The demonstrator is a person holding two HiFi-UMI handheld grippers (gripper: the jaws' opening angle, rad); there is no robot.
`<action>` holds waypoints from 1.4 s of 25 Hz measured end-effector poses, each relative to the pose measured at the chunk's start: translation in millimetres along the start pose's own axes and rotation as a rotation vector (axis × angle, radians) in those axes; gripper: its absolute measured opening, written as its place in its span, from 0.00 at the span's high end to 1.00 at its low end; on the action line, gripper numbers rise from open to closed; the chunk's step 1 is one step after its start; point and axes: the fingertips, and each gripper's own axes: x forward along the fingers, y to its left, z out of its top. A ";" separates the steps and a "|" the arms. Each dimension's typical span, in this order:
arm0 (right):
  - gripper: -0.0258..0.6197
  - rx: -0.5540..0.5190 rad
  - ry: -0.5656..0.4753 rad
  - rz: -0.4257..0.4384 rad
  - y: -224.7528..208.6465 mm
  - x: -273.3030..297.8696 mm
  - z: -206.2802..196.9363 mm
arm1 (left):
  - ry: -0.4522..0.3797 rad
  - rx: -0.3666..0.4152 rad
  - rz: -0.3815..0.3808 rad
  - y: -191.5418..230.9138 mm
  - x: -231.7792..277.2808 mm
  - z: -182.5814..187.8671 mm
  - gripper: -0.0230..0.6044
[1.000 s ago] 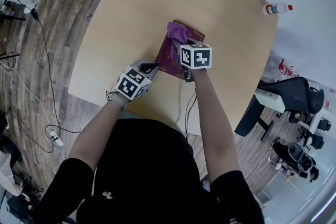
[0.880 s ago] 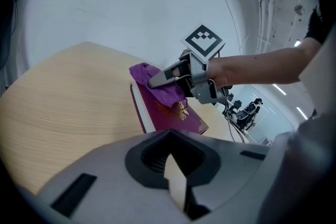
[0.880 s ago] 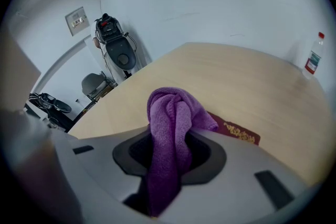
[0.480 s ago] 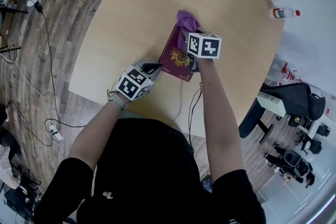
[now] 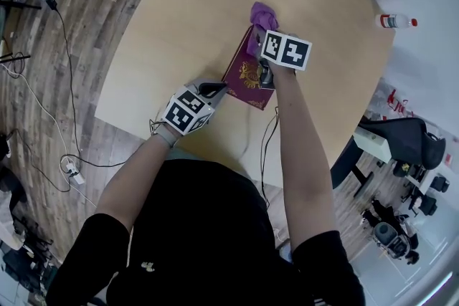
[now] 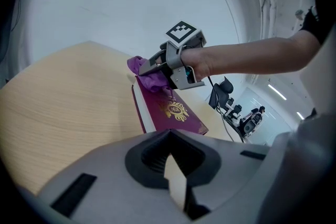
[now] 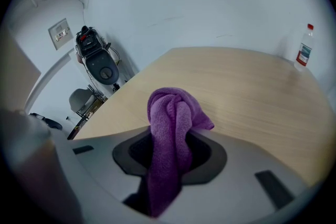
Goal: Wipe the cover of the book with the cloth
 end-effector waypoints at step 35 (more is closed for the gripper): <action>0.75 -0.133 -0.010 0.019 59.4 -33.0 -72.4 | -0.068 -0.288 0.011 -5.3 1.2 -29.2 0.93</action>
